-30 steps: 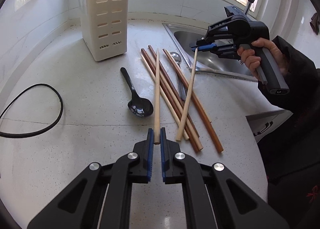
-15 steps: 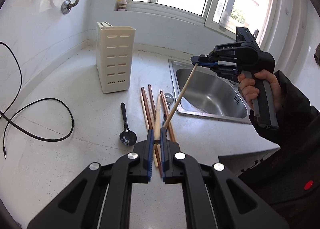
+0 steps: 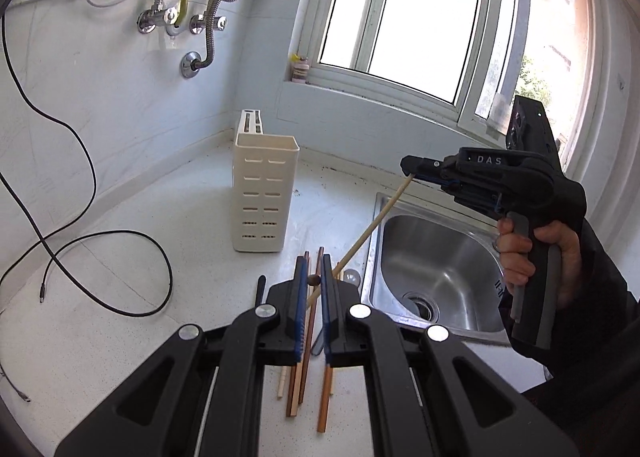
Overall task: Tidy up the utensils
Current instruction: 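Lift both held chopsticks upright and lower them into the white utensil holder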
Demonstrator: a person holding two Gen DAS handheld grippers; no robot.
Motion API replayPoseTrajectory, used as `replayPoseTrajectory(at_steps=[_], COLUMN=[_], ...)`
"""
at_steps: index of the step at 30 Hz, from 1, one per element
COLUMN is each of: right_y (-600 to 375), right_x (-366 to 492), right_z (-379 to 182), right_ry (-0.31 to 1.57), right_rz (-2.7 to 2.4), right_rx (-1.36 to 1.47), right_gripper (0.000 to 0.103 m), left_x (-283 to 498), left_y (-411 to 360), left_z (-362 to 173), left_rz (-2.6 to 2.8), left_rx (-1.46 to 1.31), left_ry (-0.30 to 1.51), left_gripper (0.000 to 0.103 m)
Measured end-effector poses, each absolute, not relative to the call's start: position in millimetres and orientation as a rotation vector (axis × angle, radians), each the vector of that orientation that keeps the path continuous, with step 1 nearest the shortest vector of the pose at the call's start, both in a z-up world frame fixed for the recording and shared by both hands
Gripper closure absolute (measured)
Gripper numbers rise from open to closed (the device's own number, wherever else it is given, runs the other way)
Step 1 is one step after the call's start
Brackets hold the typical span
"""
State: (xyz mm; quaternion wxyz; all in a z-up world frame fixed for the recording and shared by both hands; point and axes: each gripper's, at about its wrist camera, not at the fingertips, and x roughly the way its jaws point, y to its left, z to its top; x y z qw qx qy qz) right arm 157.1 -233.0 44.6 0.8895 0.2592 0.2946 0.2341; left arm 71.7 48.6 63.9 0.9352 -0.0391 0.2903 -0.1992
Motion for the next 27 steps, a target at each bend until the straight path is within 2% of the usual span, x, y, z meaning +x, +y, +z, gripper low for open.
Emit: replayPoseTrajectory(at_steps=[12, 27], right_y=[-221, -211], right_x=[140, 127], right_z=[64, 68], right_ry=[0.531, 0.527], right_rz=[0.462, 0.388], right_rx=[0.365, 0.303], right_gripper=[0.099, 0.099], left_x=[88, 112], left_y=[46, 63], left_z=[97, 120], left_rz=[-0.335, -0.321], left_rx=[-0.074, -0.113], left_ry=[0.494, 0.420], left_gripper=[0.097, 0.097])
